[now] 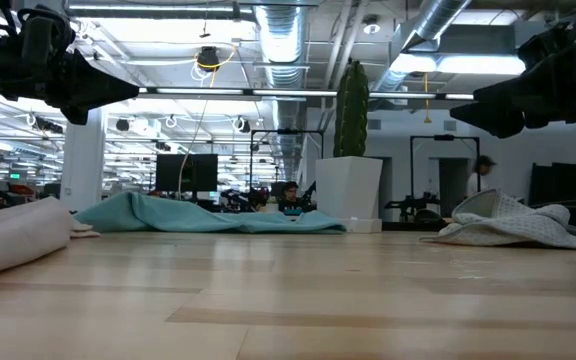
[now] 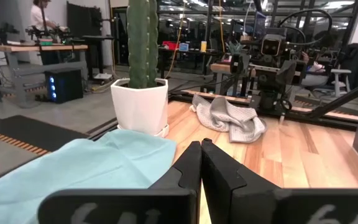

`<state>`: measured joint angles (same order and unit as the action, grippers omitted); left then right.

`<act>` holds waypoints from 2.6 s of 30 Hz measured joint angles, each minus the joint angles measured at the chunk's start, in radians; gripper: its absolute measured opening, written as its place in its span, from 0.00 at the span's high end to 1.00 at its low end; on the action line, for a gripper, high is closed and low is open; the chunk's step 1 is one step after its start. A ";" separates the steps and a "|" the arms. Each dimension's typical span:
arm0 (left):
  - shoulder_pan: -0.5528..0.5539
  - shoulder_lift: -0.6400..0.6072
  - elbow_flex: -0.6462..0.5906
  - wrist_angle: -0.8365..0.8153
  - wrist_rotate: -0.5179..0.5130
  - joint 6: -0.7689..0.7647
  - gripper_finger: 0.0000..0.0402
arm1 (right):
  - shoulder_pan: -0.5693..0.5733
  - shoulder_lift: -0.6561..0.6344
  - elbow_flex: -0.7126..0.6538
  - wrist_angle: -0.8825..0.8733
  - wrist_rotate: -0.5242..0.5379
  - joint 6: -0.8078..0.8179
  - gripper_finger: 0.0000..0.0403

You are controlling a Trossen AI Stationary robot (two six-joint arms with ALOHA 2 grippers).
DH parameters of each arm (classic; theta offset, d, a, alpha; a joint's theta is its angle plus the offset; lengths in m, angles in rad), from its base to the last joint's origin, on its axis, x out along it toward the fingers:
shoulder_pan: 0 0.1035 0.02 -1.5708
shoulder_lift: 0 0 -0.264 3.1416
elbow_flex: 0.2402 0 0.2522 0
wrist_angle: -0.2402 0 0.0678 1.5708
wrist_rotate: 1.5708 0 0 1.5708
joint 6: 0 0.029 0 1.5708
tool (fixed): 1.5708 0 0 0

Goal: Pick and placing Produce into tupperware
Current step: Return to Home Position

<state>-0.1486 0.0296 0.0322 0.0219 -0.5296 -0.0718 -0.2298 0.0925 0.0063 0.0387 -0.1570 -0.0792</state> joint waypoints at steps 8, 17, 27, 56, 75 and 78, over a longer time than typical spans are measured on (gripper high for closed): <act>0.000 0.000 0.000 -0.001 0.000 0.010 1.00 | 0.000 0.000 0.000 0.000 0.000 0.000 0.04; 0.000 0.000 0.000 -0.001 -0.001 0.015 1.00 | 0.000 0.000 0.000 0.000 0.000 0.000 0.04; 0.000 0.000 -0.001 -0.001 -0.001 0.022 1.00 | 0.000 0.000 0.000 0.000 0.000 0.001 0.04; 0.000 0.000 -0.001 -0.001 -0.001 0.037 1.00 | 0.000 -0.001 -0.001 0.000 0.000 0.000 0.04; 0.000 0.000 -0.002 -0.001 -0.001 0.037 1.00 | 0.000 -0.001 -0.001 0.000 0.000 0.001 0.04; 0.000 0.000 -0.002 -0.001 -0.001 0.024 1.00 | 0.000 -0.001 -0.001 0.000 0.001 0.001 0.04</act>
<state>-0.1490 0.0292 0.0307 0.0208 -0.5304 -0.0475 -0.2297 0.0917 0.0055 0.0387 -0.1564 -0.0784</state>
